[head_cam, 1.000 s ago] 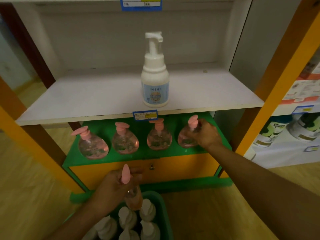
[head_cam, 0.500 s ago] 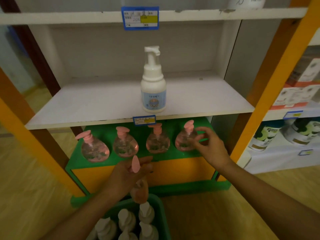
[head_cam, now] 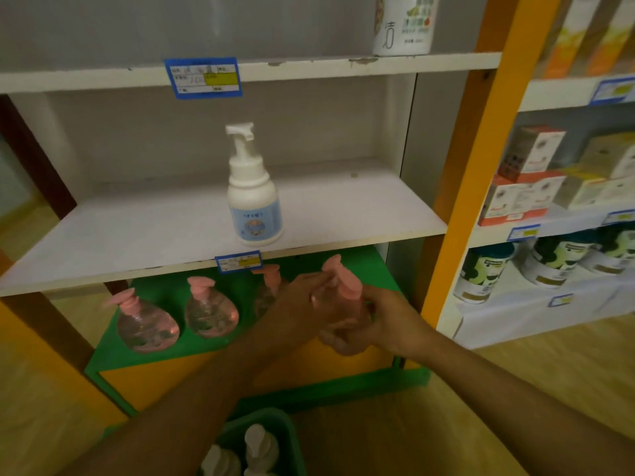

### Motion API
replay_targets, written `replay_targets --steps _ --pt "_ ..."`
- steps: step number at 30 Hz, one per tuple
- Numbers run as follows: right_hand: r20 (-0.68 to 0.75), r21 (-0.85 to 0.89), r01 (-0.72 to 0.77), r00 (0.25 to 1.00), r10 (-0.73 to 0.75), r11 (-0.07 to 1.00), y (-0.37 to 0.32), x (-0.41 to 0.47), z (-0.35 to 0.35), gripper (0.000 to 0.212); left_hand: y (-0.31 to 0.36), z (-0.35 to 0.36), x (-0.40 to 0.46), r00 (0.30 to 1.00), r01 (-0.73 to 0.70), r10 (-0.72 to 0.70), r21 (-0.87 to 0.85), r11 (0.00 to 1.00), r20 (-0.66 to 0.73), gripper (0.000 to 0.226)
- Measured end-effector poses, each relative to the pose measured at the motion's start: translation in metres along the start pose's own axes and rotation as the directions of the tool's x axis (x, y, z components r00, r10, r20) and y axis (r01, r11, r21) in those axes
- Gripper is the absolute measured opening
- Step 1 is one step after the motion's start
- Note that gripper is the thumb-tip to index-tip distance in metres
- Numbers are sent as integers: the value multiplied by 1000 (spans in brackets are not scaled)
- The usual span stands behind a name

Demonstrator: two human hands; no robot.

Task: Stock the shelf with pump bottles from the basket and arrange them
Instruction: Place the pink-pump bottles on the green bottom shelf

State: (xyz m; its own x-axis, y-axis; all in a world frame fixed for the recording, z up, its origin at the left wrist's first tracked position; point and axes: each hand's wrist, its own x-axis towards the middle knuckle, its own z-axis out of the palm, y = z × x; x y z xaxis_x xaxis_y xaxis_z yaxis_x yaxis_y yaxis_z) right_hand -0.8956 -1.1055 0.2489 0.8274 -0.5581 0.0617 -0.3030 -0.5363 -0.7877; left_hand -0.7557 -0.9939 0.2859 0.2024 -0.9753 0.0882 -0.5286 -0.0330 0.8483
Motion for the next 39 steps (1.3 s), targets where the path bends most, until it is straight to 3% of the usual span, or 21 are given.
replay_targets --steps 2,7,10,17,21,23,25,27,30,33,39 --pt "-61 -28 -38 997 36 999 17 0 -17 42 -19 -3 -2 999 24 -24 3 1000 48 26" --pt "-335 -87 -214 926 174 973 64 24 -35 56 -65 -9 -15 978 206 -204 -65 976 37 23" --pt "-429 -71 -304 869 246 950 85 40 -35 55 -82 -4 -20 965 253 -249 -33 967 84 23" --pt "-344 -38 -322 893 290 946 102 64 -22 59 -100 -5 -28 943 323 -316 -61 944 103 35" --pt "-332 -28 -346 888 317 938 104 74 -23 60 -106 -8 -30 938 347 -340 -190 919 69 24" --pt "-342 -22 -348 884 320 937 104 77 -21 61 -109 -8 -32 931 364 -358 -220 905 68 7" --pt "-320 -12 -346 890 324 938 103 78 -20 60 -112 -9 -35 932 363 -351 -252 897 92 53" --pt "-289 27 -322 904 316 946 101 77 -21 65 -116 -7 -36 934 356 -348 -265 896 78 70" --pt "-299 98 -254 915 272 962 96 75 -26 70 -118 -8 -39 940 341 -327 -283 897 96 76" --pt "-323 45 -220 920 223 974 91 75 -31 58 -119 -8 -41 940 340 -327 -311 888 94 77" --pt "-361 -16 -258 903 235 966 90 78 -37 59 -122 -10 -45 943 333 -321 -273 903 89 74"
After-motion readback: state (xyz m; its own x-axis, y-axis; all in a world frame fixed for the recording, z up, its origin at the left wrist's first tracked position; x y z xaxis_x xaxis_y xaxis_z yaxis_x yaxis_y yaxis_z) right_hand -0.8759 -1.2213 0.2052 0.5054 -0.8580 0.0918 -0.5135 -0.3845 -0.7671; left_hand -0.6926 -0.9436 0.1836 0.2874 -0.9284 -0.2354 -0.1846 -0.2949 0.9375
